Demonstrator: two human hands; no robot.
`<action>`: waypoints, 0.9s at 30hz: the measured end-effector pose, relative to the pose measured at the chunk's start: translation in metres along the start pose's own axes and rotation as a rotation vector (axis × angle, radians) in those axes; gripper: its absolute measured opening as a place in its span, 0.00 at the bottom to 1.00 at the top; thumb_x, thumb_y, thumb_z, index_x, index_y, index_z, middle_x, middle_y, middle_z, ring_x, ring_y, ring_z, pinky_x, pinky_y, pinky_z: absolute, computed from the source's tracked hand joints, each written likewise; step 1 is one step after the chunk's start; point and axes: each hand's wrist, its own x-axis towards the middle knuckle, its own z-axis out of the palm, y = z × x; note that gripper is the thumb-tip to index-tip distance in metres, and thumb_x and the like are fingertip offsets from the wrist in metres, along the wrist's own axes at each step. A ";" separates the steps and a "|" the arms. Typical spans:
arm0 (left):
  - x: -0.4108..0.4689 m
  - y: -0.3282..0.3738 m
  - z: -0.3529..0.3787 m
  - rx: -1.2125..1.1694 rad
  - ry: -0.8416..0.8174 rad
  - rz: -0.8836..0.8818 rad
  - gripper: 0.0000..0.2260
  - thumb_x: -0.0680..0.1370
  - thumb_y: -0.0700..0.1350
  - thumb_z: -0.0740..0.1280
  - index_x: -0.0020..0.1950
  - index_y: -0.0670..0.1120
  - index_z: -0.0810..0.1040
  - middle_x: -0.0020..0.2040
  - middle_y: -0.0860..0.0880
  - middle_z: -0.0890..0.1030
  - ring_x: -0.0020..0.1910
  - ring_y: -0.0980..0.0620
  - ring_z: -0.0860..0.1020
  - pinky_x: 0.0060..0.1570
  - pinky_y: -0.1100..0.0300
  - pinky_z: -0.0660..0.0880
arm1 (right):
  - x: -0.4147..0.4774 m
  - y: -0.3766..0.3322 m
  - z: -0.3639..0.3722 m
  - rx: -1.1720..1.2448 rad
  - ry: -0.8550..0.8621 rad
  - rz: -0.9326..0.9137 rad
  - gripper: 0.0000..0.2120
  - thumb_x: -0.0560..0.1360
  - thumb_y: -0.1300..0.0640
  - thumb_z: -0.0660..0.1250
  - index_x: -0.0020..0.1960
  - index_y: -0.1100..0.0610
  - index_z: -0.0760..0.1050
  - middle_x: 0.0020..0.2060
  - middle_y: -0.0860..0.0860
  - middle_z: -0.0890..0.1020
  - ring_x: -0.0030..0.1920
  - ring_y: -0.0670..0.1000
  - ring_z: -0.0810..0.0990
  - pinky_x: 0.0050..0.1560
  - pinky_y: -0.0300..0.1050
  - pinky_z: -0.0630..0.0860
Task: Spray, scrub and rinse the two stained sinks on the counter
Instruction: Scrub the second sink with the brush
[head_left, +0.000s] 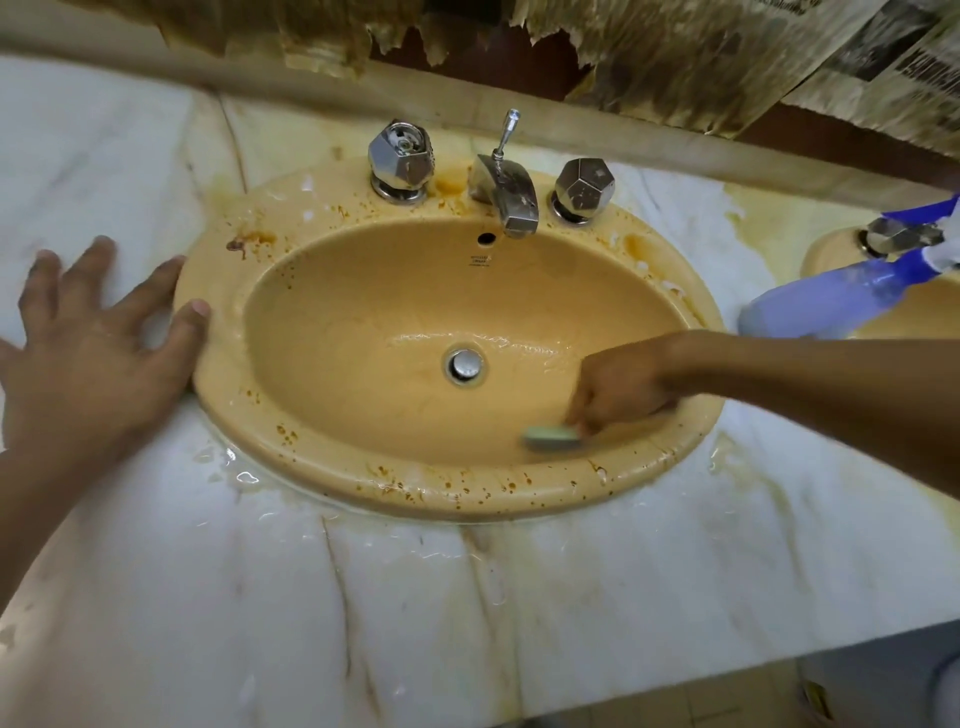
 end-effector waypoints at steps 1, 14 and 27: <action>0.001 -0.003 0.001 -0.030 0.008 -0.014 0.25 0.78 0.75 0.53 0.75 0.75 0.62 0.82 0.57 0.52 0.83 0.47 0.52 0.75 0.34 0.61 | -0.007 -0.023 0.001 0.201 -0.042 -0.063 0.19 0.77 0.45 0.66 0.61 0.54 0.83 0.29 0.50 0.79 0.26 0.50 0.72 0.29 0.43 0.73; -0.049 0.165 -0.038 -0.229 0.059 -0.188 0.11 0.78 0.48 0.68 0.59 0.49 0.85 0.56 0.48 0.82 0.54 0.50 0.79 0.55 0.58 0.71 | 0.006 -0.107 0.022 1.364 0.374 -0.445 0.24 0.82 0.68 0.58 0.75 0.52 0.65 0.41 0.56 0.81 0.29 0.48 0.74 0.27 0.41 0.71; -0.038 0.287 0.009 -0.448 -0.599 -0.553 0.16 0.84 0.55 0.63 0.46 0.45 0.78 0.33 0.46 0.77 0.31 0.51 0.71 0.40 0.54 0.66 | -0.017 -0.102 0.012 1.427 0.453 -0.690 0.14 0.83 0.67 0.63 0.67 0.60 0.73 0.50 0.58 0.85 0.43 0.49 0.86 0.41 0.39 0.81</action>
